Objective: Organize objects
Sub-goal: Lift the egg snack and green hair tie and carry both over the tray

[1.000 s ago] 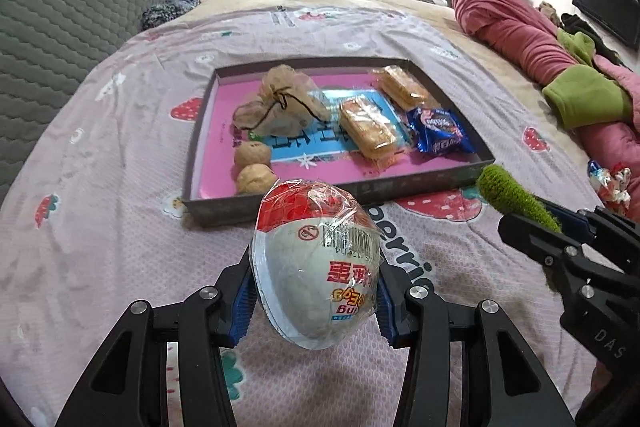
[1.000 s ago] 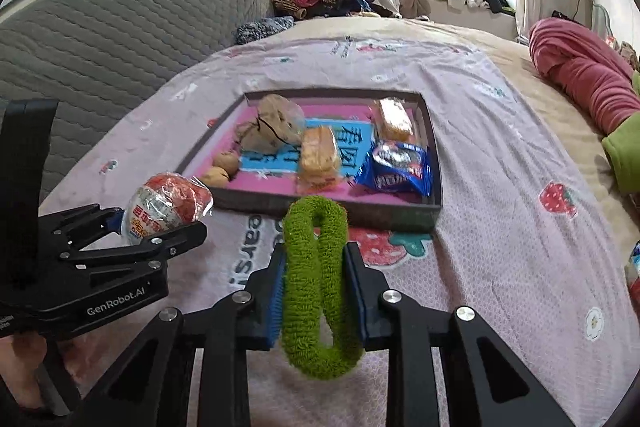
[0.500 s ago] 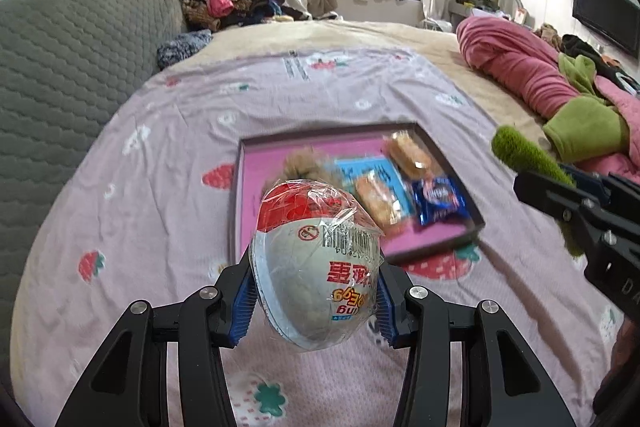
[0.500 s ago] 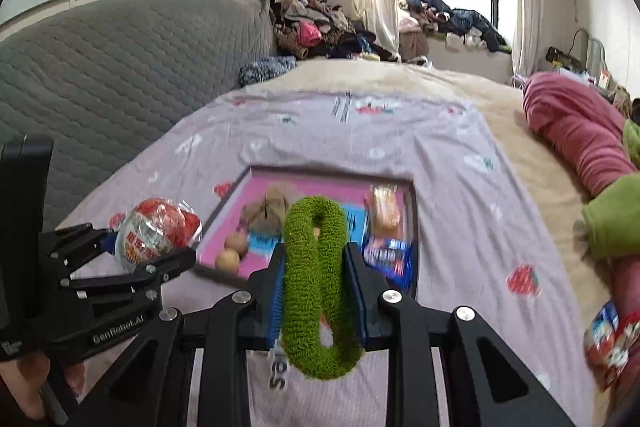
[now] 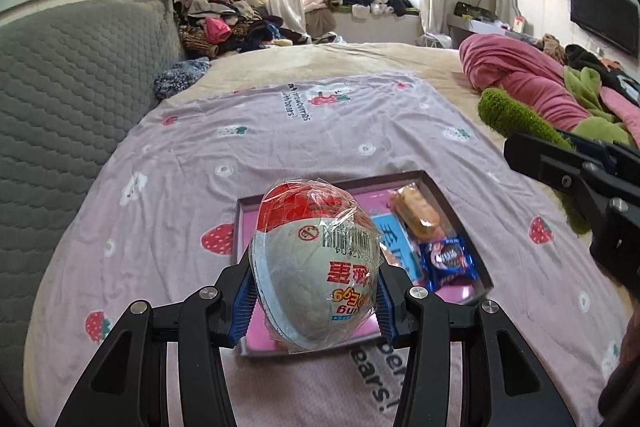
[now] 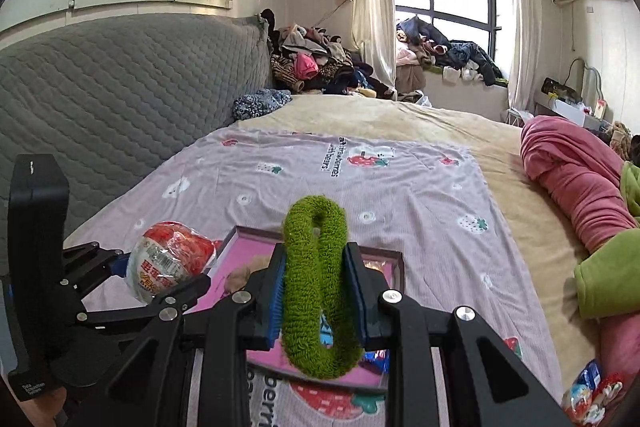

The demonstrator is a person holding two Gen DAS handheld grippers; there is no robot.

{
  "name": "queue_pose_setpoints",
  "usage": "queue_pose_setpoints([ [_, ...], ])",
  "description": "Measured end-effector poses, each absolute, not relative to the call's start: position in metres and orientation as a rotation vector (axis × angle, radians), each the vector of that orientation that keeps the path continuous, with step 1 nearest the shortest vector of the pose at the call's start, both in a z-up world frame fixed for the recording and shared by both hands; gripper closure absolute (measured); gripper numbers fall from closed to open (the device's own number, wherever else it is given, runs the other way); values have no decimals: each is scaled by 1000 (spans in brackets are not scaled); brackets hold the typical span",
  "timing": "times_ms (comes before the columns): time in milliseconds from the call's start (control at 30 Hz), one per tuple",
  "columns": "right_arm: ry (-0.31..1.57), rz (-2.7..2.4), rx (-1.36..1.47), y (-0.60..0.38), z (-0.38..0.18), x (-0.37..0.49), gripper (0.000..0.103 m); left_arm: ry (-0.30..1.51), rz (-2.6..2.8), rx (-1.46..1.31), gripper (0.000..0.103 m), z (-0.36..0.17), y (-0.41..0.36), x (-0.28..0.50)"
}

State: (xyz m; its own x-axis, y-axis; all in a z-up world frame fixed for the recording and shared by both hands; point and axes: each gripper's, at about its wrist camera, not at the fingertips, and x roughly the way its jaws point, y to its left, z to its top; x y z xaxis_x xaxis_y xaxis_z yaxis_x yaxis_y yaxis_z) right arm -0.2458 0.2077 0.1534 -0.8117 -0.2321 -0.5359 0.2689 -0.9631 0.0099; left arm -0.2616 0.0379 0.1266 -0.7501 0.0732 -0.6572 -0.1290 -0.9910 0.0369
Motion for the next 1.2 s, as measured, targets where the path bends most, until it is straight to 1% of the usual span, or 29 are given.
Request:
queue_pose_setpoints([
  [167,56,-2761,814,210,136,-261,75,92,2825,-1064,52,111,40,-280],
  [367,37,-2764,857,212,98,-282,75,13,2800,-1116,52,73,38,-307],
  [567,12,-2757,883,218,60,-295,75,9,2794,-1144,52,36,39,-320],
  [833,77,-2759,905,213,32,-312,75,59,2768,-1185,52,5,42,-334],
  [1200,163,-2775,930,207,16,-323,75,77,2736,-1229,52,-13,48,-338],
])
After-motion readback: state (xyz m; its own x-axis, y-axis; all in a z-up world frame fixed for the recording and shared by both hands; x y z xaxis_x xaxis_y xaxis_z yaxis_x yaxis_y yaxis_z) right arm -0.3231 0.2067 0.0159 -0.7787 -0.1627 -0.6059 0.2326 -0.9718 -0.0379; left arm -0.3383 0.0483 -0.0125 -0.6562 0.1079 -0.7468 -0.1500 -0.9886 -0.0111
